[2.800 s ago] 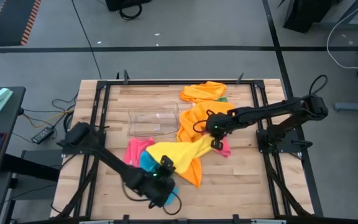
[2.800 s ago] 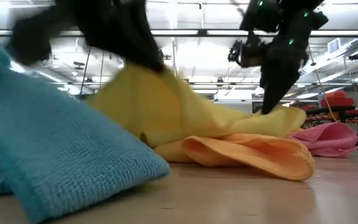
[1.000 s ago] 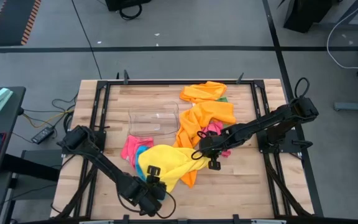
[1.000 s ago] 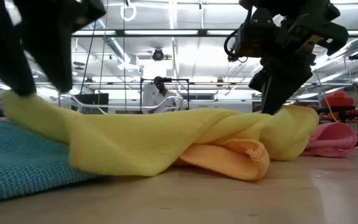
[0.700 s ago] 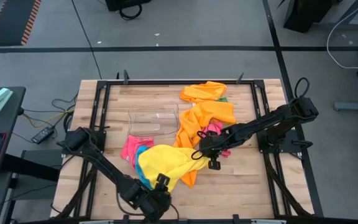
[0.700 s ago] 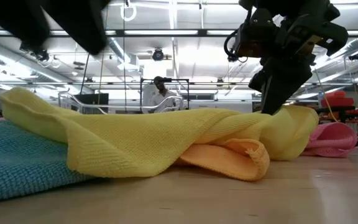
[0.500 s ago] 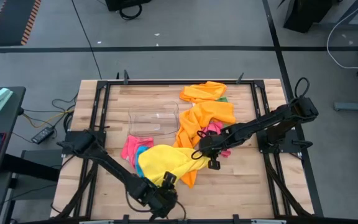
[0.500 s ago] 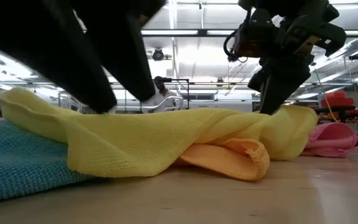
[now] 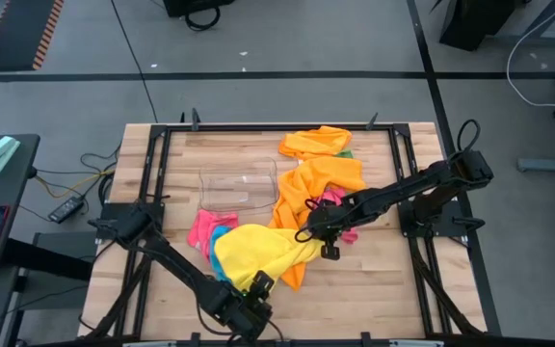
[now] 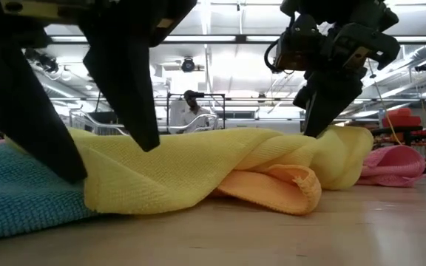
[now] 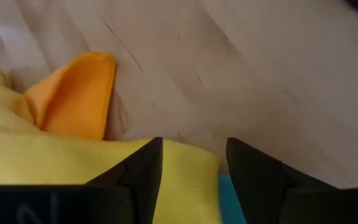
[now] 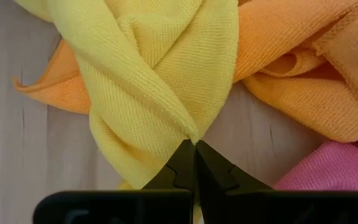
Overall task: Fold microfiber towels
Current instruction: Fold the yellow microfiber cloth
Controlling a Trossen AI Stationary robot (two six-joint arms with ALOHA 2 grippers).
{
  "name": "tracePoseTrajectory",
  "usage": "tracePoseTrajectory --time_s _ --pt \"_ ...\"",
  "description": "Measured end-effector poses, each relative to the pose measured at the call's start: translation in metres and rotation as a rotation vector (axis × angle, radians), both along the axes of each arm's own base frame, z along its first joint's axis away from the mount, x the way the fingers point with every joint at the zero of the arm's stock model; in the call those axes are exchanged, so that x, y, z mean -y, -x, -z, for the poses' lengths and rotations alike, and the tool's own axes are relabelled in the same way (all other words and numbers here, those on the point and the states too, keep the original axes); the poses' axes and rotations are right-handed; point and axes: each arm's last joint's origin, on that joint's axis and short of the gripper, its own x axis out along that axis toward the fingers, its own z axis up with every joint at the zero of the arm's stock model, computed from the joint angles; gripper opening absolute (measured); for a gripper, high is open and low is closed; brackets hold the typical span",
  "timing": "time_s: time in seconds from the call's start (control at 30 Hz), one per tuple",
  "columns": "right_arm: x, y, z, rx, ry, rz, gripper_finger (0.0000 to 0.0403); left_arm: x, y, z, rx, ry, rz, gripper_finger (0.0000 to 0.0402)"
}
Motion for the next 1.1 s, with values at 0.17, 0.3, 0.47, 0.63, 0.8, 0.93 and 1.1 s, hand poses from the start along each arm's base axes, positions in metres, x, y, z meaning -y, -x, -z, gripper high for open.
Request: tracePoseTrajectory --time_s 0.17,0.3,0.47,0.63,0.8,0.93,1.1 --pt "0.0 -0.001 0.0 0.007 -0.002 -0.001 0.001 -0.001 0.001 0.001 -0.008 -0.063 0.038 0.0188" --pt "0.0 -0.001 0.0 0.007 -0.002 -0.001 0.001 -0.002 0.003 0.002 -0.02 -0.076 0.044 0.0182" --pt "0.0 -0.001 0.0 0.007 -0.002 -0.001 0.001 -0.002 0.002 0.013 -0.05 -0.123 0.088 0.0165" --pt "0.0 -0.001 -0.001 0.014 -0.003 0.0 0.001 0.0 -0.001 0.02 -0.046 -0.18 0.166 0.0161" --pt "0.0 -0.001 -0.001 0.015 -0.003 -0.001 0.001 -0.001 -0.002 0.02 -0.04 -0.189 0.171 0.0156" --pt "0.0 -0.001 -0.001 0.017 -0.004 -0.001 0.001 -0.001 -0.003 0.02 -0.037 -0.215 0.205 0.0136" --pt "0.0 -0.001 -0.001 0.018 -0.004 -0.001 0.001 0.0 -0.003 0.02 -0.034 -0.214 0.207 0.0098"
